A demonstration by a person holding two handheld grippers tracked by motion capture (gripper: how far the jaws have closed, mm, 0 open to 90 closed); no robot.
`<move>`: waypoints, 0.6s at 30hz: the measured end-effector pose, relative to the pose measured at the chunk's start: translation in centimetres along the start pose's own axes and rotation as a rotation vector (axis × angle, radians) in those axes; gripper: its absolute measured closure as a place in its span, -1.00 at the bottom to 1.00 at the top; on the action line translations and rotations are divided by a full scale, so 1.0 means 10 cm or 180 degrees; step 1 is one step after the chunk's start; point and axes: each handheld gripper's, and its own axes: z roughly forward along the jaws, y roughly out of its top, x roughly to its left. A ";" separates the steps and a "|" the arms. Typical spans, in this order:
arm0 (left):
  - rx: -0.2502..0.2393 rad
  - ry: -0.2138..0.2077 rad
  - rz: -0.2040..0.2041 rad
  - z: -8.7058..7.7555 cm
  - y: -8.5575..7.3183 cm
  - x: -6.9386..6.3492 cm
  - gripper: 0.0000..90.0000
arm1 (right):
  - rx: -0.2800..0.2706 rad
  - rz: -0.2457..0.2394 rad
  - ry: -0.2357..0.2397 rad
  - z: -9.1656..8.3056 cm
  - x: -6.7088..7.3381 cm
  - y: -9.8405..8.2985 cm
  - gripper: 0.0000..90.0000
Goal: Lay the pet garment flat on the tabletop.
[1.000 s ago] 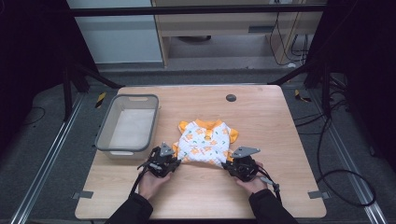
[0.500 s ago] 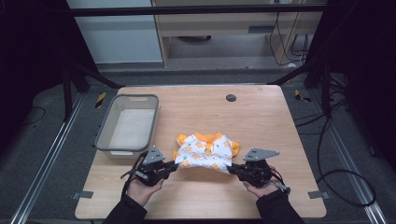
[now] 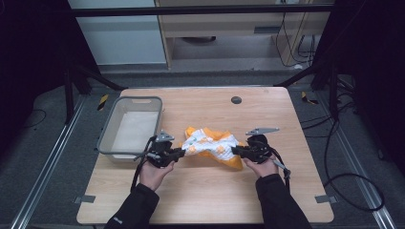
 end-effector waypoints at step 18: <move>-0.0356 0.0248 0.0312 0.10 -0.07 0.03 -0.02 | -0.0246 -0.0276 -0.0470 0.16 -0.04 -0.12 0.59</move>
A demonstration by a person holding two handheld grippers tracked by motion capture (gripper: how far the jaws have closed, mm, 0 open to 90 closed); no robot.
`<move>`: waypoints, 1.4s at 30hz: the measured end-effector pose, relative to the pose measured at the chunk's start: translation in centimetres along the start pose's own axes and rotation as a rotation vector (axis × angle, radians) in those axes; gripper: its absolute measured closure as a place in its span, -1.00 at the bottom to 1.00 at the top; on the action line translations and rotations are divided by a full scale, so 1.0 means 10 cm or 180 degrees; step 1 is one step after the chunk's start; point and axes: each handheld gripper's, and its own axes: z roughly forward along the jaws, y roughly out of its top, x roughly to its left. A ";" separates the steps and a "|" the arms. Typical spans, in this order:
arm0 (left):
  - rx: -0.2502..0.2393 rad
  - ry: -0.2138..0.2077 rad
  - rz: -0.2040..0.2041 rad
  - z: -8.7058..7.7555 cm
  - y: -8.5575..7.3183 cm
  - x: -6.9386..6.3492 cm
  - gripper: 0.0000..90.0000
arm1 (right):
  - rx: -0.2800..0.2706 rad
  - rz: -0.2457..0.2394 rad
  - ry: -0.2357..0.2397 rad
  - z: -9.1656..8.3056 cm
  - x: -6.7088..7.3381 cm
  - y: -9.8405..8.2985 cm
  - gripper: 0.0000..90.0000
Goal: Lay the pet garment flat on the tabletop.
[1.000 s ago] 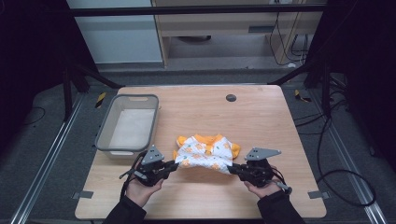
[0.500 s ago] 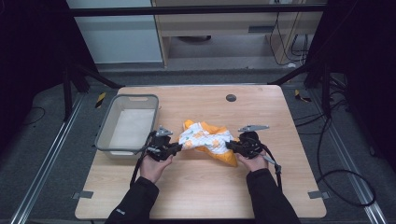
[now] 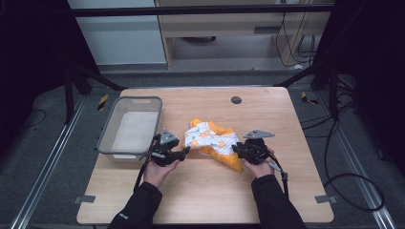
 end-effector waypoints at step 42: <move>0.0210 -0.0047 0.0183 0.46 -0.29 0.13 0.91 | 0.0311 -0.0106 0.0213 -0.14 0.17 -0.40 0.76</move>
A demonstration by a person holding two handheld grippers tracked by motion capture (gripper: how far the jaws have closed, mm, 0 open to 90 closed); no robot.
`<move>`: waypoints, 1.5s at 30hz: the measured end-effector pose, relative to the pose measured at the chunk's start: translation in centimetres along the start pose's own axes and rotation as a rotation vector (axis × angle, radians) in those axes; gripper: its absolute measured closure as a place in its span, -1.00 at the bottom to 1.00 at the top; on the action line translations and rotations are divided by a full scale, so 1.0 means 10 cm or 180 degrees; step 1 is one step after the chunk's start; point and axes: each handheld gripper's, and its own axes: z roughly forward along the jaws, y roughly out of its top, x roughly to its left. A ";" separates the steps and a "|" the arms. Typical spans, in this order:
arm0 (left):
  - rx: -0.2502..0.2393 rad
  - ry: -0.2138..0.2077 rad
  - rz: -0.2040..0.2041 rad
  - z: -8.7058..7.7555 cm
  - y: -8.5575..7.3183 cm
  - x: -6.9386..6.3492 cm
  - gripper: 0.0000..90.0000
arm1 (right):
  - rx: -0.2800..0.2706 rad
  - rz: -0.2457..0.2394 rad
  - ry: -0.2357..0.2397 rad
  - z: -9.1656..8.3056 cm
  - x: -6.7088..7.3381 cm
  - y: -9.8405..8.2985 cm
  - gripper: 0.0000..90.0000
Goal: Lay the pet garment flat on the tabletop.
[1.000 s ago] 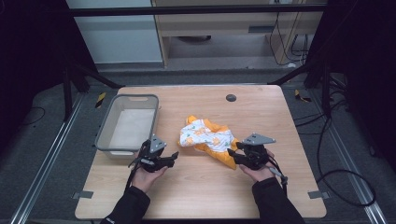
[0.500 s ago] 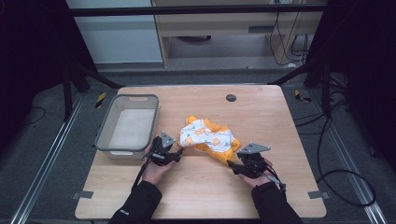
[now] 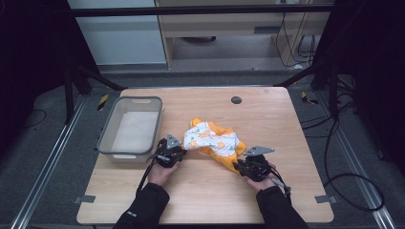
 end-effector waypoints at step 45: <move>-0.0002 -0.0477 -0.0160 -1.20 -0.47 -0.36 0.01 | -0.0059 -0.0201 0.0449 -0.54 0.15 -0.30 0.61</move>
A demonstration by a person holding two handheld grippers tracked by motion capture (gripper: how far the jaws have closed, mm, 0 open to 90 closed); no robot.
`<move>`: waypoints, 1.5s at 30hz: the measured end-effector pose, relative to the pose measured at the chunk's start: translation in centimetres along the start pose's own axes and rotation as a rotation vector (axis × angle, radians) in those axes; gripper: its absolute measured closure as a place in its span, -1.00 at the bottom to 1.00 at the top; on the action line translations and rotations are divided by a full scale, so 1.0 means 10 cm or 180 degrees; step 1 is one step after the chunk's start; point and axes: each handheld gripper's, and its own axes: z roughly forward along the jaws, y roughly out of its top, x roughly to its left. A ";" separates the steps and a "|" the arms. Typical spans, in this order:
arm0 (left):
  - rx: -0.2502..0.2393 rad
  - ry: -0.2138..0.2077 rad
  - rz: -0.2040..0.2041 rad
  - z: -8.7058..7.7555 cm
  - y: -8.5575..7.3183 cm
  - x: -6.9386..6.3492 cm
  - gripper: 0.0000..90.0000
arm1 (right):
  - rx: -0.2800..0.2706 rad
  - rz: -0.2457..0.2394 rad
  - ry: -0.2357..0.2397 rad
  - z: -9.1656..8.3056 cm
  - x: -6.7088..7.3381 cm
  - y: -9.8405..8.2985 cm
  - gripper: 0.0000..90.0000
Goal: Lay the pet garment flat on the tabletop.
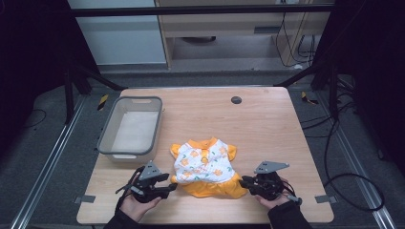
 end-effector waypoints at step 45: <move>0.0363 0.0572 -0.0009 1.00 0.70 0.59 0.24 | -0.0119 0.0062 -0.0426 0.94 -0.56 0.65 0.15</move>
